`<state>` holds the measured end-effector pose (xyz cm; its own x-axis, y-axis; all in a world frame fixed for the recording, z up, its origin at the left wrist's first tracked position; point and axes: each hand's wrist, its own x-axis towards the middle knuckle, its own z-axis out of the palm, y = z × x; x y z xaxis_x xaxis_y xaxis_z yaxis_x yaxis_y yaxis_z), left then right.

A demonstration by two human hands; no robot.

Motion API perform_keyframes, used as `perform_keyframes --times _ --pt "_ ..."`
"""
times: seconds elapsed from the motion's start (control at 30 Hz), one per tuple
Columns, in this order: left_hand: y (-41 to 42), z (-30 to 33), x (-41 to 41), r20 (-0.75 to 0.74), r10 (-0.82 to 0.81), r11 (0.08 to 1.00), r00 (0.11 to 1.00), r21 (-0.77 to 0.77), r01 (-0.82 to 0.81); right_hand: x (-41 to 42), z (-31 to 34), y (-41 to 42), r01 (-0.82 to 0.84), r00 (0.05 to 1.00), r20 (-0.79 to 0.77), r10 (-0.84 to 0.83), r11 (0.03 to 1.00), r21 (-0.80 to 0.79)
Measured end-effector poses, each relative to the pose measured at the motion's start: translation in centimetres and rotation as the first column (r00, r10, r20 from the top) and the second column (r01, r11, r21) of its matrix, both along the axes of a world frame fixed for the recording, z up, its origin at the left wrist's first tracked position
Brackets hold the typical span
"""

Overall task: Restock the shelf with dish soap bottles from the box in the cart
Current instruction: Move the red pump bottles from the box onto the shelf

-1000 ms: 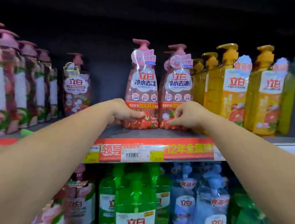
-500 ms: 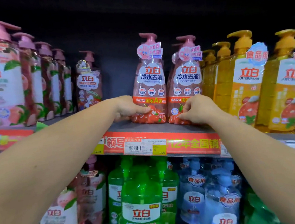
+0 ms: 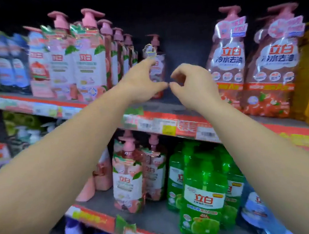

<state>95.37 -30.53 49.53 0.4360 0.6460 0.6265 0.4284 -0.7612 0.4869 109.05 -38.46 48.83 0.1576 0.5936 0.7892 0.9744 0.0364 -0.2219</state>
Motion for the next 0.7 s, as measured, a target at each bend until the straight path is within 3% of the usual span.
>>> perform_keyframes --times 0.17,0.33,0.47,0.7 --pt "2.6 -5.3 -17.6 -0.077 0.421 0.907 0.904 0.005 -0.422 -16.2 -2.7 8.0 -0.318 0.938 0.098 0.332 0.938 -0.137" --pt "4.8 -11.7 -36.6 -0.306 0.756 0.623 0.579 0.062 -0.780 -35.2 -8.4 14.3 -0.508 0.817 0.089 0.570 0.784 -0.356" --pt "4.5 -16.0 -49.8 -0.457 0.811 0.440 0.365 0.067 -0.895 -49.1 -13.7 17.3 -0.550 0.757 0.024 0.653 0.656 -0.517" --pt "5.0 -21.1 -64.6 -0.556 0.783 0.292 0.278 -0.067 -0.954 -64.2 -20.2 20.5 -0.608 0.676 -0.116 0.728 0.462 -0.645"
